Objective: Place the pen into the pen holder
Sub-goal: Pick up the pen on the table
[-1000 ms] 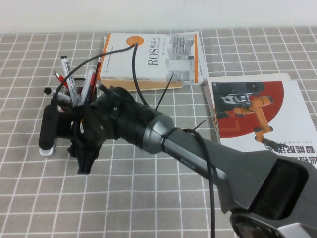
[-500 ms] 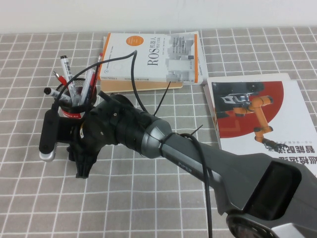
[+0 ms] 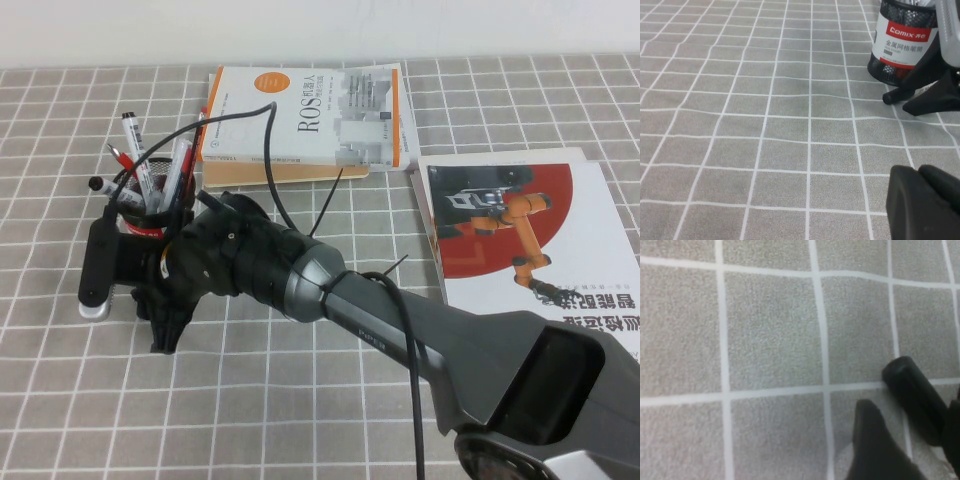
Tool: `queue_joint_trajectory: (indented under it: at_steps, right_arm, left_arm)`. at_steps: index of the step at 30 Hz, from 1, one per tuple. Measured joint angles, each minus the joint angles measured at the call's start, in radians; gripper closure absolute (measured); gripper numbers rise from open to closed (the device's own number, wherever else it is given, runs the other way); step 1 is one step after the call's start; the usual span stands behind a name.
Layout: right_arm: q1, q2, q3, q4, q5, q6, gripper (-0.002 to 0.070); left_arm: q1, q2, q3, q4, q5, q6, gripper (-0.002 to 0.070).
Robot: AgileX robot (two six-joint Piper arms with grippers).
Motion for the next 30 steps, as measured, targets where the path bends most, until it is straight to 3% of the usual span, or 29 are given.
queue_joint_trajectory:
  at_steps: [10, 15, 20, 30]
  right_arm:
    - [0.000, 0.002, -0.045, -0.010, -0.075, 0.319, 0.0428]
    - [0.000, 0.007, -0.049, 0.002, -0.140, 0.344, 0.0465]
    - [0.000, 0.035, -0.051, -0.002, -0.198, 0.346, 0.0545]
    - [0.002, 0.064, -0.057, -0.145, -0.078, 0.350, 0.0670]
  left_arm:
    - [0.000, 0.000, 0.000, 0.000, 0.000, 0.000, 0.0678]
    - [0.000, 0.000, 0.000, 0.000, 0.000, 0.000, 0.0678]
    - [0.000, 0.000, 0.000, 0.000, 0.000, 0.000, 0.0678]
    - [0.000, 0.000, 0.000, 0.000, 0.000, 0.000, 0.0678]
